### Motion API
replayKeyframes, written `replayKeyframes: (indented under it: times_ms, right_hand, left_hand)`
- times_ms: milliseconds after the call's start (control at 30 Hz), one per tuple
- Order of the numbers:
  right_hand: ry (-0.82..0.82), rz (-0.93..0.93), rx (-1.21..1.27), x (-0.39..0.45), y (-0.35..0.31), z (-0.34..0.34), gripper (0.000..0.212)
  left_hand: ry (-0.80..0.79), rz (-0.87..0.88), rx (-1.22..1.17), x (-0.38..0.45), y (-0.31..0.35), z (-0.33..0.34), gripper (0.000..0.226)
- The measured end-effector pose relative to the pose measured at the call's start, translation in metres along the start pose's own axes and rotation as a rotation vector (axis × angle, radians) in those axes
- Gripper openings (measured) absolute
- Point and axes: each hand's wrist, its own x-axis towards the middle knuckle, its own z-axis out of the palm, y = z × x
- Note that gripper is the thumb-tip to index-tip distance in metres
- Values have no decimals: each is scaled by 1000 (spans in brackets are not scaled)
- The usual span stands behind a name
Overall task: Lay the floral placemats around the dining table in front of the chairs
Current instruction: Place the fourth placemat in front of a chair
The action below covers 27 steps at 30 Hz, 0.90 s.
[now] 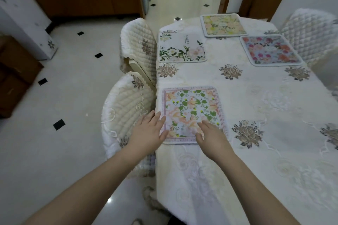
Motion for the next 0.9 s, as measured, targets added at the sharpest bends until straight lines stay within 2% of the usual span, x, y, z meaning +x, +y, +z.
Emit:
replayKeyframes:
  times_ms: [267, 433, 600, 900]
  right_hand:
    - [86, -116, -113, -36, -101, 14, 52]
    - [105, -196, -129, -63, -201, 48, 51]
    - [110, -280, -215, -91, -279, 92, 52]
    - [166, -422, -263, -115, -360, 134, 50]
  left_hand:
    - [114, -60, -51, -84, -69, -29, 61]
    - [118, -177, -106, -160, -141, -18, 61]
    - [148, -207, -91, -229, -197, -11, 64]
    - [132, -299, -106, -312, -267, 4, 62]
